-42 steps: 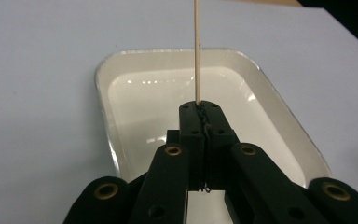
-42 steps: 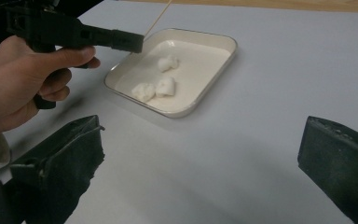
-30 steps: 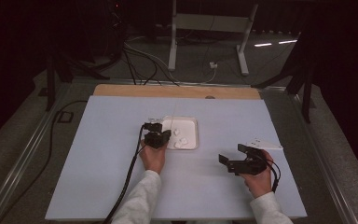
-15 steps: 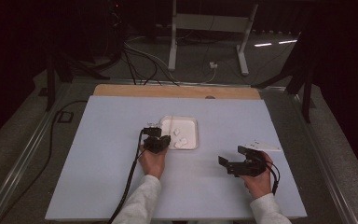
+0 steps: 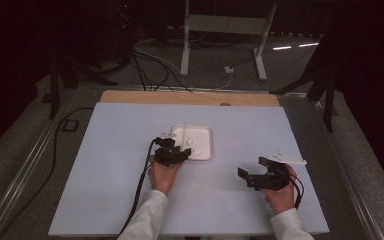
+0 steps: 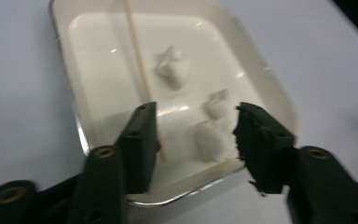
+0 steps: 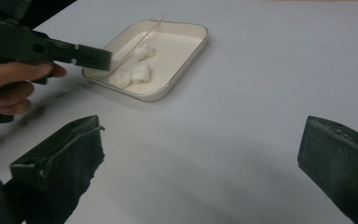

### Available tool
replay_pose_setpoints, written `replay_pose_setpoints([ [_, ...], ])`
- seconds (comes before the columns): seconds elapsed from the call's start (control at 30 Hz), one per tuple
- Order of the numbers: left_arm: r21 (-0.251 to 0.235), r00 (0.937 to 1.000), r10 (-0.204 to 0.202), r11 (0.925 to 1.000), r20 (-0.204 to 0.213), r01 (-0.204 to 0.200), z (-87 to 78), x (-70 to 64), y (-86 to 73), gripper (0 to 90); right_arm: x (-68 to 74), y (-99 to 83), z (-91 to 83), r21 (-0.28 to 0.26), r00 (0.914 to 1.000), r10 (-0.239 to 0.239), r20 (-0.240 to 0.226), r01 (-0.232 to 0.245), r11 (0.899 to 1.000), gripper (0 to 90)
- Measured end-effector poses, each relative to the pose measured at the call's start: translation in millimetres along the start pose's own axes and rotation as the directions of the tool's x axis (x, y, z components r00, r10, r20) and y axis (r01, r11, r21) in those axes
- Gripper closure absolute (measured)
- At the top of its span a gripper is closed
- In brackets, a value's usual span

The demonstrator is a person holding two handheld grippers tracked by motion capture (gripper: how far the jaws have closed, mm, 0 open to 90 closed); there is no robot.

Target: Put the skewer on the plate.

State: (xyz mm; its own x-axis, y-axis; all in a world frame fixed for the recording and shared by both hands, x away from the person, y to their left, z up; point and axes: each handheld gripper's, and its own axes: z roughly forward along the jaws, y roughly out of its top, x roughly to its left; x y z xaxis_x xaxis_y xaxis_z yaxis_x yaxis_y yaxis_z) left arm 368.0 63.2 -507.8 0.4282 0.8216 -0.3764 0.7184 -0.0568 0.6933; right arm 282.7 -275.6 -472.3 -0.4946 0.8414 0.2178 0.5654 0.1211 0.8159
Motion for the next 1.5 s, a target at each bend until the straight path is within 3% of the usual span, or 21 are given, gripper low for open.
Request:
replay_pose_setpoints([
  [0.13, -0.045, 0.9997, 0.019, 0.9988, 0.014, -0.018, -16.5, 2.0, 3.7, 27.7, -3.2, -2.3, -3.0, -0.009, 0.9999, 0.002, 0.010, -0.002, 1.000, 0.0],
  [0.3, -0.138, 0.9971, 0.074, 0.9880, 0.020, -0.070, -46.5, 1.4, 6.1, 16.5, -3.9, -4.3, -5.1, -0.019, 0.9994, -0.022, 0.027, 0.022, 1.000, 0.0],
  [0.4, -0.186, 0.9922, 0.124, 0.9750, 0.006, -0.121, -67.6, 1.7, 4.7, 9.4, -3.3, -4.8, -7.3, -0.033, 0.9989, -0.038, 0.029, 0.039, 0.999, 0.0],
  [0.53, -0.240, 0.9861, 0.163, 0.9564, -0.033, -0.166, -94.2, 6.6, -2.1, 1.6, -2.3, -6.2, -10.7, -0.050, 0.9969, -0.071, 0.033, 0.073, 0.996, 0.0],
  [0.67, -0.270, 0.9732, 0.217, 0.9349, -0.075, -0.230, -116.1, 14.0, -14.5, 0.6, -2.7, -8.3, -13.4, -0.069, 0.9960, -0.085, 0.030, 0.087, 0.994, 0.0],
  [0.87, -0.329, 0.9647, 0.241, 0.9070, -0.107, -0.263, -144.7, 30.7, -33.9, 0.6, -6.1, -11.9, -15.3, -0.082, 0.9955, -0.090, 0.030, 0.092, 0.992, 0.0],
  [1.03, -0.346, 0.9537, 0.259, 0.8899, -0.152, -0.297, -165.1, 43.0, -50.0, 0.6, -9.7, -14.2, -14.8, -0.089, 0.9955, -0.090, 0.032, 0.092, 0.992, 0.0],
  [1.33, -0.377, 0.9566, 0.213, 0.8845, -0.199, -0.275, -180.9, 60.7, -68.4, 0.7, -14.4, -16.5, -17.1, -0.113, 0.9949, -0.093, 0.039, 0.097, 0.989, 0.0],
  [1.5, -0.391, 0.9527, 0.197, 0.8778, -0.231, -0.277, -188.3, 67.4, -73.9, 0.7, -19.5, -19.8, -21.5, -0.129, 0.9949, -0.091, 0.045, 0.096, 0.987, 0.0],
])
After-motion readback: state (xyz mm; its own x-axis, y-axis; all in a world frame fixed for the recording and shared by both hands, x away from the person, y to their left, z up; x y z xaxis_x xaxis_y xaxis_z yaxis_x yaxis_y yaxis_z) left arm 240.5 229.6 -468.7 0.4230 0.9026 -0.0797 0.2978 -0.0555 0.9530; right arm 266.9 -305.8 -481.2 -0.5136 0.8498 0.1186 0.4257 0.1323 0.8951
